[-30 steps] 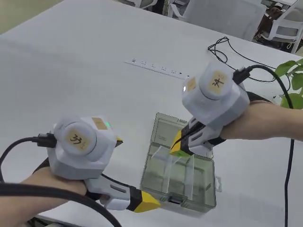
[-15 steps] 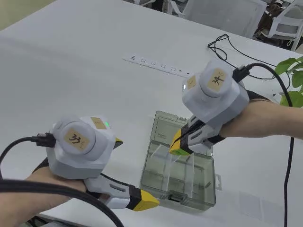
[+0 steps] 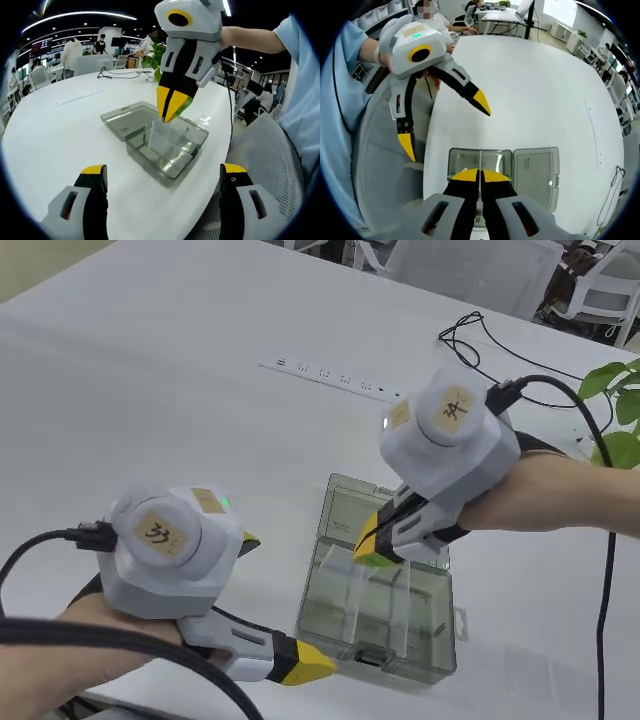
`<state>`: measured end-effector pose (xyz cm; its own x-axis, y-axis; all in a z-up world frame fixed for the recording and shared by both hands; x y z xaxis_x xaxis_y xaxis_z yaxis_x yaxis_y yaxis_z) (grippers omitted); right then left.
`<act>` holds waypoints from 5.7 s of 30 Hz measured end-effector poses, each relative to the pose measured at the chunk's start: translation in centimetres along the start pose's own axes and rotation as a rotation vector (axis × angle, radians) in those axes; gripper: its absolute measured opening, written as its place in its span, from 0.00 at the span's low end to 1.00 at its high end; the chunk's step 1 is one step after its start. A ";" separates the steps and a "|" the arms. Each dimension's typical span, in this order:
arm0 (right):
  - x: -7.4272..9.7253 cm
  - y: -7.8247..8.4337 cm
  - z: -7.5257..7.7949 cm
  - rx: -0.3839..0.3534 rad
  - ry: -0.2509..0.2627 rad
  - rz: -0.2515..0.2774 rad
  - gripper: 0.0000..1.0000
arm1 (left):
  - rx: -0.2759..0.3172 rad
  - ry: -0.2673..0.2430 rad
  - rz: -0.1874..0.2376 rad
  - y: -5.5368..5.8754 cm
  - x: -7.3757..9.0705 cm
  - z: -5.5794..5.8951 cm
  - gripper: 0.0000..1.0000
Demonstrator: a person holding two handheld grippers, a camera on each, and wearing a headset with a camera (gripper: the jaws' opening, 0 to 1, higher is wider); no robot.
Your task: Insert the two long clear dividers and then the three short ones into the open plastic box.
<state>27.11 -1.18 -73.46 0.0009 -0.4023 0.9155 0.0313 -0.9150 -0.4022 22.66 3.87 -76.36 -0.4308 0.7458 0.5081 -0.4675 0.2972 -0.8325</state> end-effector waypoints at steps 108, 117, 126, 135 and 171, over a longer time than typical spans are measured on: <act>-2.2 1.6 -1.9 -0.002 0.025 0.262 0.79 | 0.014 0.022 0.019 -0.7 -0.2 0.1 0.94; -0.4 3.5 -1.7 -0.116 0.086 0.327 0.98 | 0.011 0.021 0.029 -1.0 0.2 0.2 0.95; 1.2 7.2 -0.8 -0.242 0.178 0.355 1.00 | 0.022 0.011 0.041 -1.3 0.4 -0.1 0.95; 2.7 13.7 -0.4 -0.341 0.242 0.281 0.98 | 0.032 -0.001 0.053 -1.5 0.4 -0.3 0.95; 0.9 24.9 -1.7 -0.117 0.119 -0.154 0.56 | 0.029 -0.016 0.049 -1.5 1.0 -0.3 0.93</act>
<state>26.19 -24.40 -82.69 -0.1133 -0.2514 0.9612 -0.0946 -0.9603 -0.2623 23.18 4.35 -74.71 -0.4662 0.7491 0.4706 -0.4673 0.2432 -0.8500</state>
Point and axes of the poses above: the centre of the closed fingertips' face, and the gripper's own axes: x roughly backward along the fingers, z roughly to its right, y roughly out of its underside, the point moved 2 cm from there along x, roughly backward along the fingers, and after that the axes turned 3 degrees about y, right-handed, at the moved point
